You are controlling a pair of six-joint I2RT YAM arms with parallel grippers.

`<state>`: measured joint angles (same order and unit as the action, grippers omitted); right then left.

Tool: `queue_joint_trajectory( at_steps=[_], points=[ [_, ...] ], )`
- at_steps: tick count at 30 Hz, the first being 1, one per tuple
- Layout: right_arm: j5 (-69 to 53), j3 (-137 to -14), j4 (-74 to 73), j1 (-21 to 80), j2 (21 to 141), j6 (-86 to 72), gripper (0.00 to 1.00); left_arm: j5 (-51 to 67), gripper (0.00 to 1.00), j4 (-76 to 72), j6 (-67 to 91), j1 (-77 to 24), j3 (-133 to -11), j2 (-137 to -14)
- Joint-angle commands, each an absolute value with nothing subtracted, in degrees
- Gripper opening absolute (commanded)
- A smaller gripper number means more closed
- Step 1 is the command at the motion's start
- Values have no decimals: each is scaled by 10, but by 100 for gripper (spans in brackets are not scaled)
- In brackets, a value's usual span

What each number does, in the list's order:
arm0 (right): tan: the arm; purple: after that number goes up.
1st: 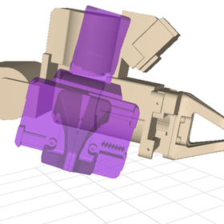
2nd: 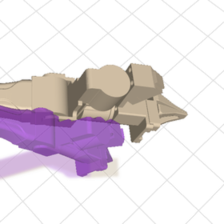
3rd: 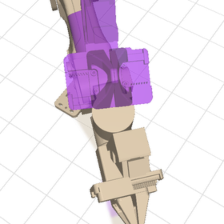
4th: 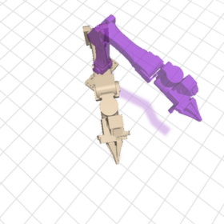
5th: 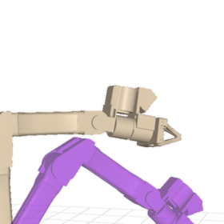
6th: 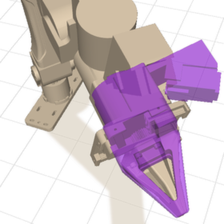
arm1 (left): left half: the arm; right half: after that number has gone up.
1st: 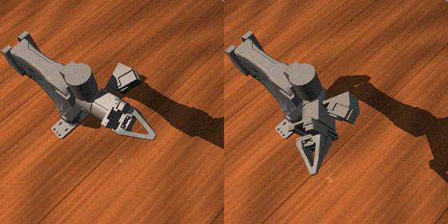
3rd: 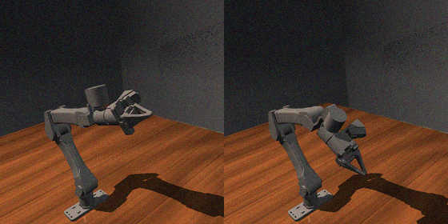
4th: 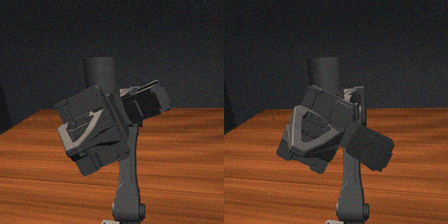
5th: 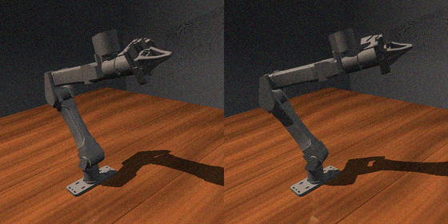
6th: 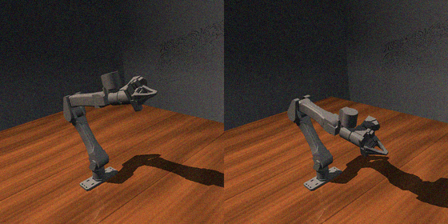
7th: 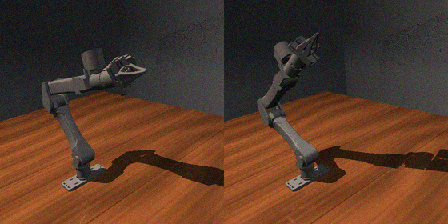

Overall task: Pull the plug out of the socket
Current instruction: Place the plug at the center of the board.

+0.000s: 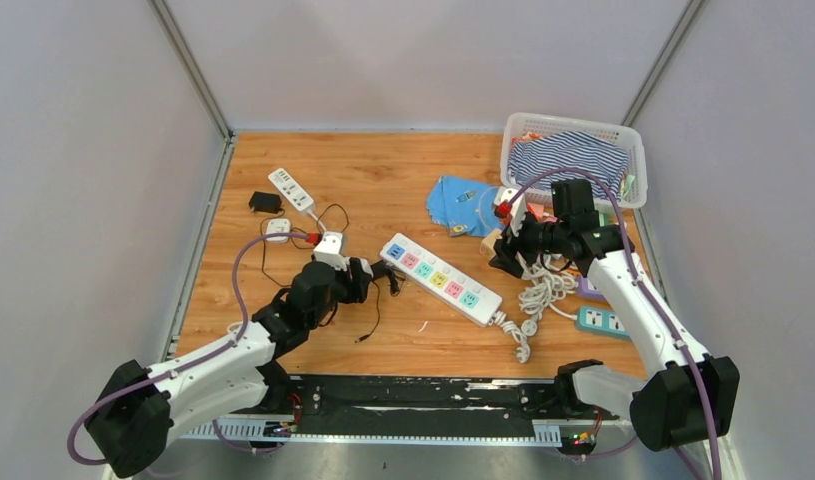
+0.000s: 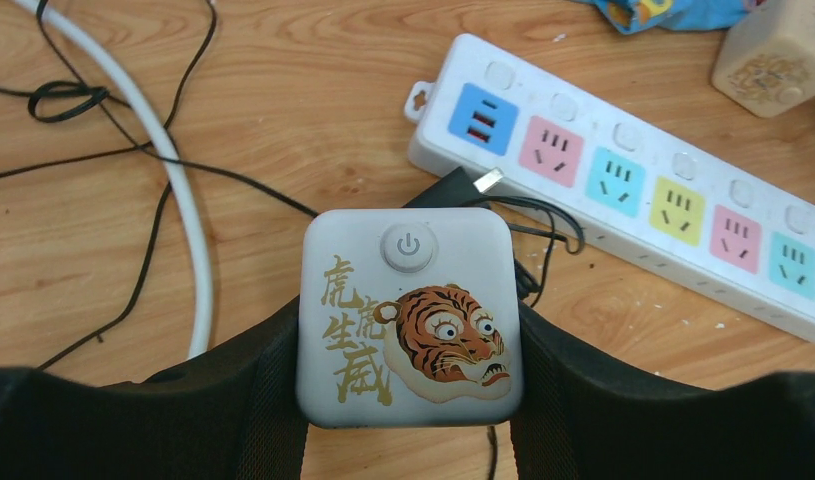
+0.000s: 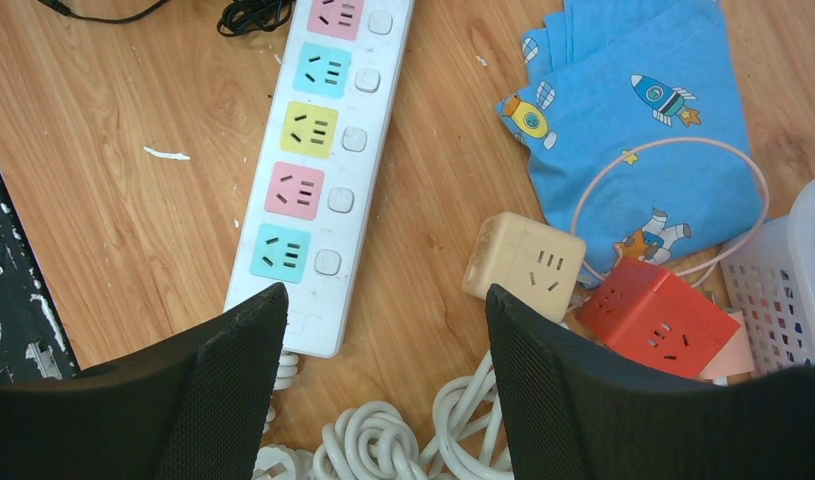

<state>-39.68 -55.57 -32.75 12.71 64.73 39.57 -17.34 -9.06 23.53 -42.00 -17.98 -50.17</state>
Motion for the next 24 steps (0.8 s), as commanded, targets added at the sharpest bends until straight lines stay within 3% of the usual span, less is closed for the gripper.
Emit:
queue_joint_trajectory(
  at_steps=[1, 7, 14, 19, 24],
  points=[
    [-422, -547, -323, 120, 645, 408, 73, -185, 0, -93, 271, -396, -167, -503],
    [-423, -545, -323, 121, 646, 409, 74, -203, 2, -93, 291, -387, -165, -533],
    [-421, -544, -323, 120, 648, 410, 74, -208, 12, -93, 300, -379, -171, -557],
    [-422, -543, -324, 119, 648, 410, 75, -209, 24, -93, 304, -375, -171, -563],
    [-423, -541, -323, 116, 647, 411, 75, -212, 48, -92, 308, -371, -172, -565]
  ],
)
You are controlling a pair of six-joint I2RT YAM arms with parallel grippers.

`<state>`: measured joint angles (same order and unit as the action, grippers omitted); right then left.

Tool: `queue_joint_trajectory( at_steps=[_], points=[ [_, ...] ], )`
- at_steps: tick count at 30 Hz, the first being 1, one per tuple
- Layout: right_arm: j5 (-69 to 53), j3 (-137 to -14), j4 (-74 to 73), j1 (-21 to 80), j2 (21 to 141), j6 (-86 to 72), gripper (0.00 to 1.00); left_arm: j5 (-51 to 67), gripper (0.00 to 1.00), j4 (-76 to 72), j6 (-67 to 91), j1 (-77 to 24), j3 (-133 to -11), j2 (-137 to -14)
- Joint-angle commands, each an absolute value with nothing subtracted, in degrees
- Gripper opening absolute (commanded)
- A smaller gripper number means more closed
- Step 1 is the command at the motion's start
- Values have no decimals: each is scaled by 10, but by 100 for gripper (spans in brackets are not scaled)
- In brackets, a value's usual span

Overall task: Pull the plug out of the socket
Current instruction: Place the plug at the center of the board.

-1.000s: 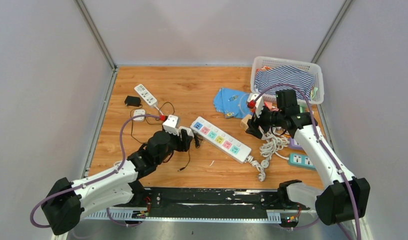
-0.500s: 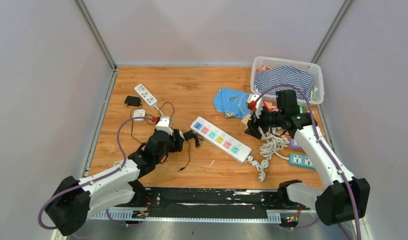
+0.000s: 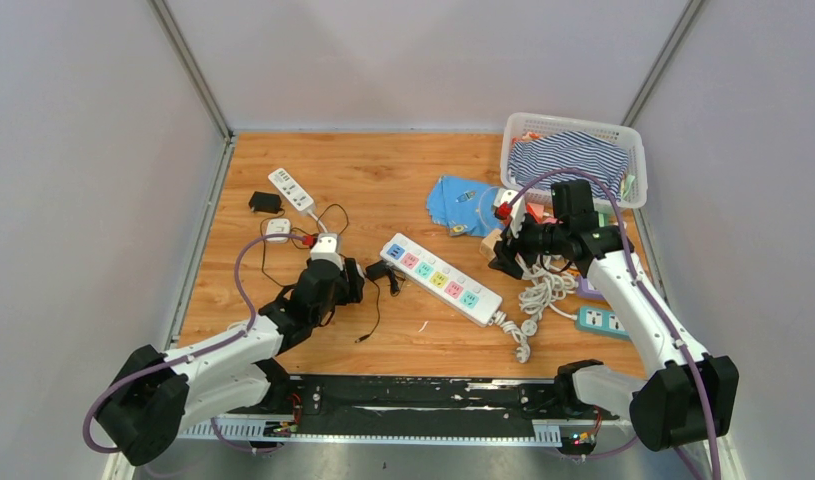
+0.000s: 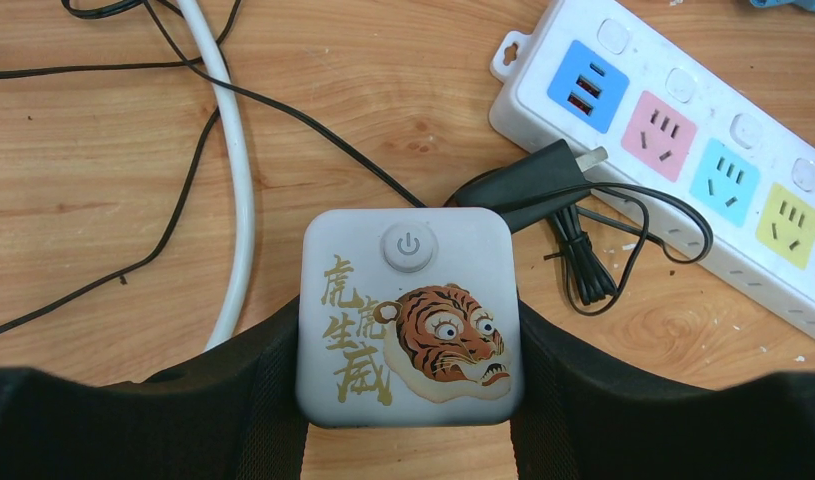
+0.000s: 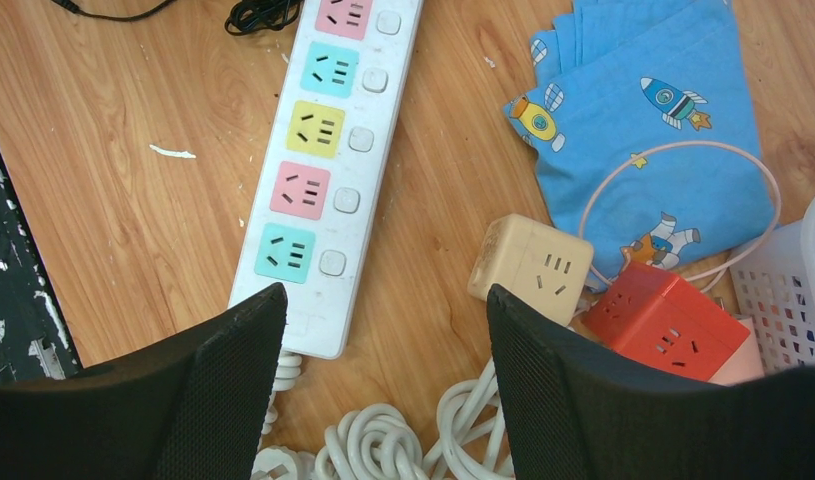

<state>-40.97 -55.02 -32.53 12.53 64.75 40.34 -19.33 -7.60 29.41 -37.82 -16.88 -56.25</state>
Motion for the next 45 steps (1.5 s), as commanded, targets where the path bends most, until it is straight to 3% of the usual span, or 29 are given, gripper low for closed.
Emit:
queue_joint_trajectory(
  at_steps=[1, 5, 15, 17, 29, 39, 45],
  points=[
    [-423, -541, -323, 117, 647, 411, 75, -212, 52, -92, 309, -371, -171, -566],
    [-424, -540, -323, 114, 648, 411, 75, -210, 68, -92, 309, -368, -172, -567],
    [-427, -540, -324, 109, 648, 412, 75, -206, 82, -92, 309, -365, -175, -578],
    [-428, -539, -323, 108, 649, 412, 75, -208, 99, -92, 311, -363, -175, -578],
    [-430, -538, -323, 102, 650, 412, 75, -203, 100, -92, 309, -360, -160, -539],
    [-431, -537, -323, 94, 648, 413, 76, -202, 100, -84, 316, -360, -117, -388],
    [-431, -537, -323, 91, 648, 412, 78, -115, 100, -85, 311, -361, -112, -286]
  ],
)
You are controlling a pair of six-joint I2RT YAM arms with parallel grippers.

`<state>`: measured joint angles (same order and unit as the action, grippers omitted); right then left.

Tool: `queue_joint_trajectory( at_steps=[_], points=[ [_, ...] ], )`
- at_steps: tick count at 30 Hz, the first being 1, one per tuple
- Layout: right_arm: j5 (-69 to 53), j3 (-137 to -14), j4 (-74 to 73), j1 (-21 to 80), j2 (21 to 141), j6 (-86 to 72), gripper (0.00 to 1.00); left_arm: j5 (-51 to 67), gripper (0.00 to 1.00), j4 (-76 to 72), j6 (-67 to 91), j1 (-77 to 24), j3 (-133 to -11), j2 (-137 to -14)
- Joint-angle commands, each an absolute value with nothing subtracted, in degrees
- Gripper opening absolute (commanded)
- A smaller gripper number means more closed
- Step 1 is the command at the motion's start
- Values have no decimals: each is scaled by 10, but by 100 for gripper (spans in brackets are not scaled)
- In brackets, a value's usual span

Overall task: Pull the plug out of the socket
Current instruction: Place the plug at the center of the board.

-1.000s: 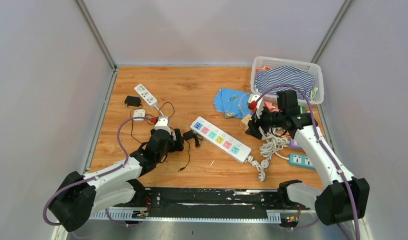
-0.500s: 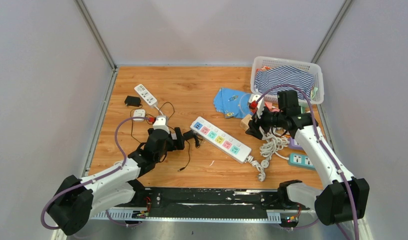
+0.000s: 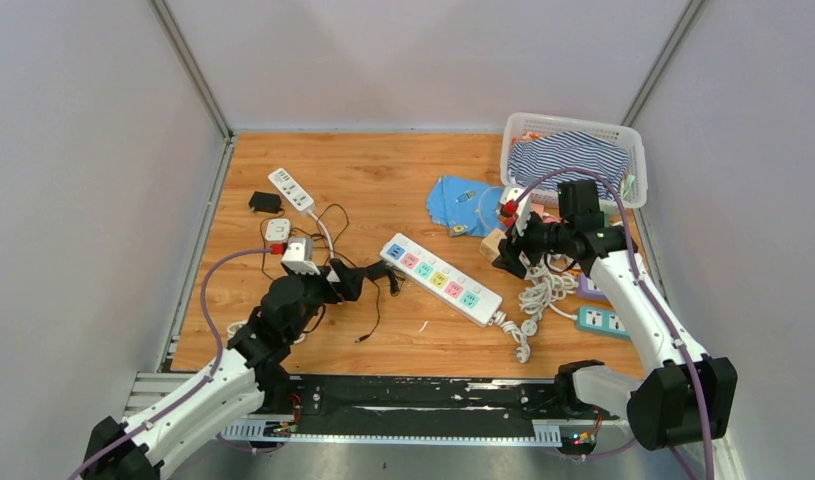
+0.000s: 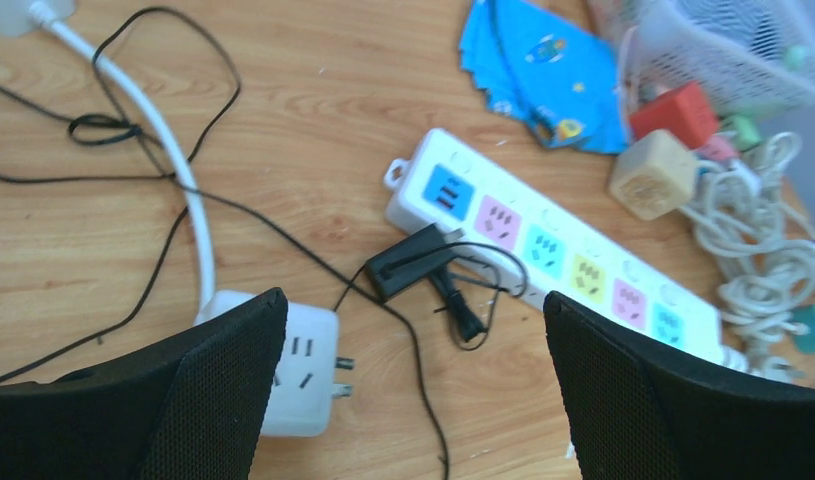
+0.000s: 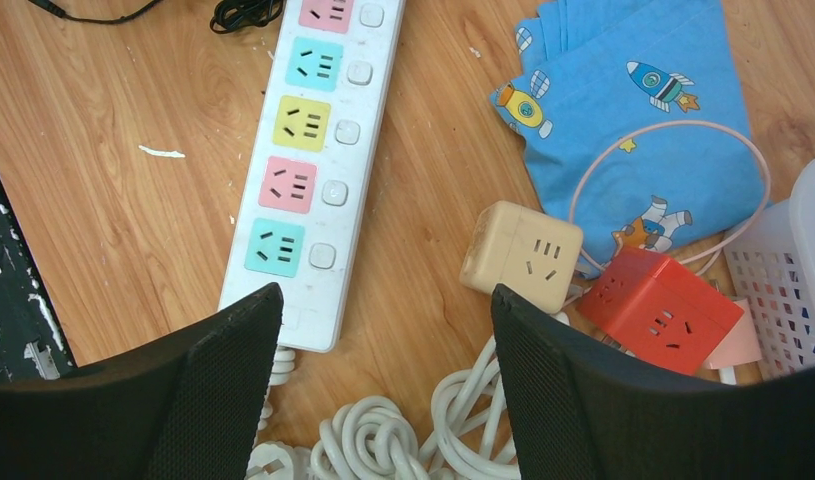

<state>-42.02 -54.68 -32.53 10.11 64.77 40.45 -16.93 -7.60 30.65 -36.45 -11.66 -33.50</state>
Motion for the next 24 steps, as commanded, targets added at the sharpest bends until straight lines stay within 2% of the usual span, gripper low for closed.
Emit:
queue_joint_trajectory(
  at_steps=[1, 6, 10, 24],
  points=[
    [-431, -537, -323, 90, 647, 412, 78, -99, 100, -84, 308, -360, -113, -268],
    [-433, -537, -323, 85, 643, 410, 81, -33, 100, -84, 304, -361, -122, -245],
    [-436, -536, -323, 82, 640, 409, 87, 8, 100, -84, 307, -361, -132, -267],
    [-453, -537, -323, 38, 600, 390, 91, 112, 100, -83, 311, -361, -178, -320]
  ],
)
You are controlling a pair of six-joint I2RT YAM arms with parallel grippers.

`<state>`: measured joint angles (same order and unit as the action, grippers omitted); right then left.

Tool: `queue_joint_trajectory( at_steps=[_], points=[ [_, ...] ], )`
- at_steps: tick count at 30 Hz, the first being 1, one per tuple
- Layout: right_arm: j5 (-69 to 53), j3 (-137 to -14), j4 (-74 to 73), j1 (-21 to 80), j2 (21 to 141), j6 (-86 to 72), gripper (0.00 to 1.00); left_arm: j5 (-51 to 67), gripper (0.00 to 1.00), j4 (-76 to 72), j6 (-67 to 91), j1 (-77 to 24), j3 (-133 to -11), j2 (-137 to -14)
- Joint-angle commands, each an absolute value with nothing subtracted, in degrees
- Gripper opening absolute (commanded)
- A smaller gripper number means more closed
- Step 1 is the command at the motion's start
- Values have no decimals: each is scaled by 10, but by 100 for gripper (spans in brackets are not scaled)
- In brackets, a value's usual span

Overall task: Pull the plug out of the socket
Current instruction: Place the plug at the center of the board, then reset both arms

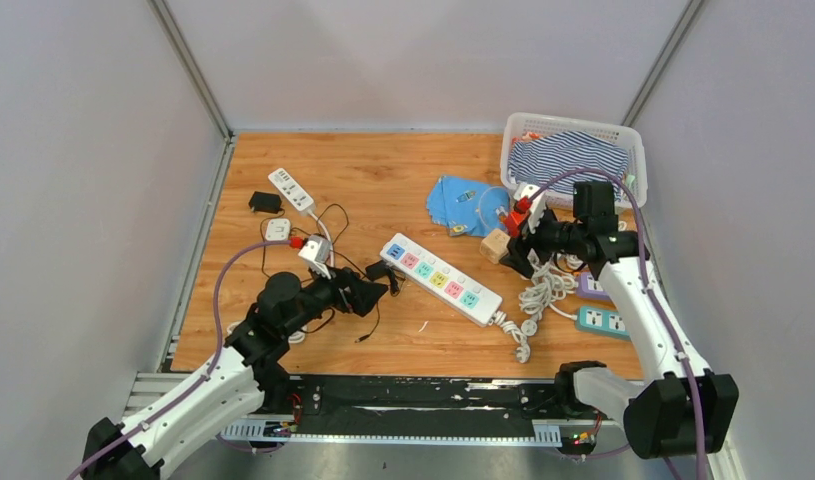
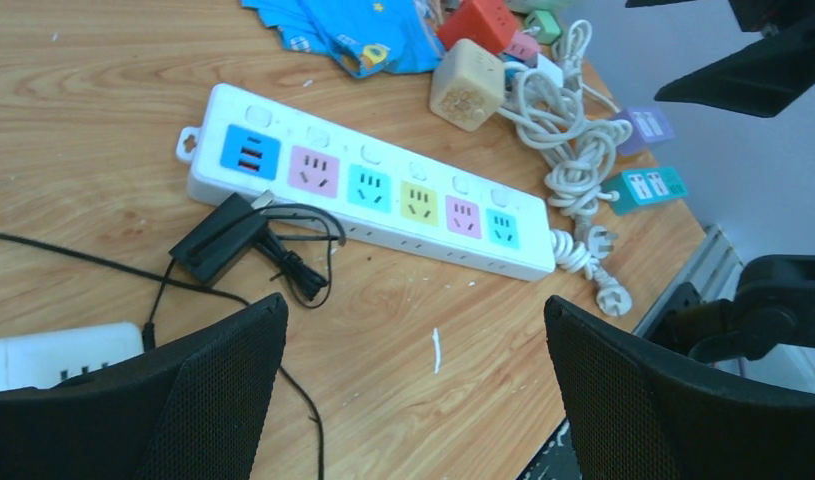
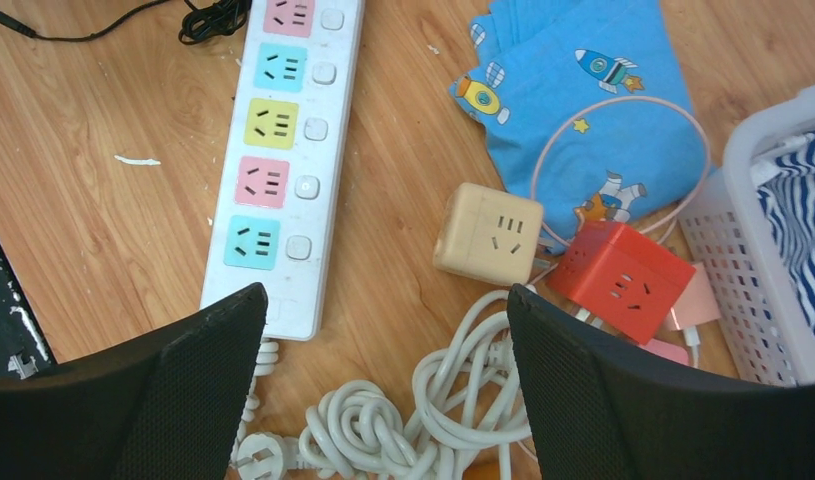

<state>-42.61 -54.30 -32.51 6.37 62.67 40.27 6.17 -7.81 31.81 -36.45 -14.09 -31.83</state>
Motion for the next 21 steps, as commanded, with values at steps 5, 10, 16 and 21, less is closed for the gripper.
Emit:
queue_joint_trajectory(
  at_steps=[5, 10, 16, 21],
  points=[
    [-480, -546, -322, -2, 558, 367, 100, 131, 100, -10, 266, -360, -273, -345],
    [-435, -556, -283, -21, 491, 272, 100, 85, 100, 164, 177, -361, -424, -388],
    [-400, -602, -265, -21, 449, 187, 100, 48, 100, 289, 78, -360, -574, -441],
    [-375, -645, -271, -24, 457, 165, 100, 44, 100, 305, 46, -360, -633, -458]
  ],
)
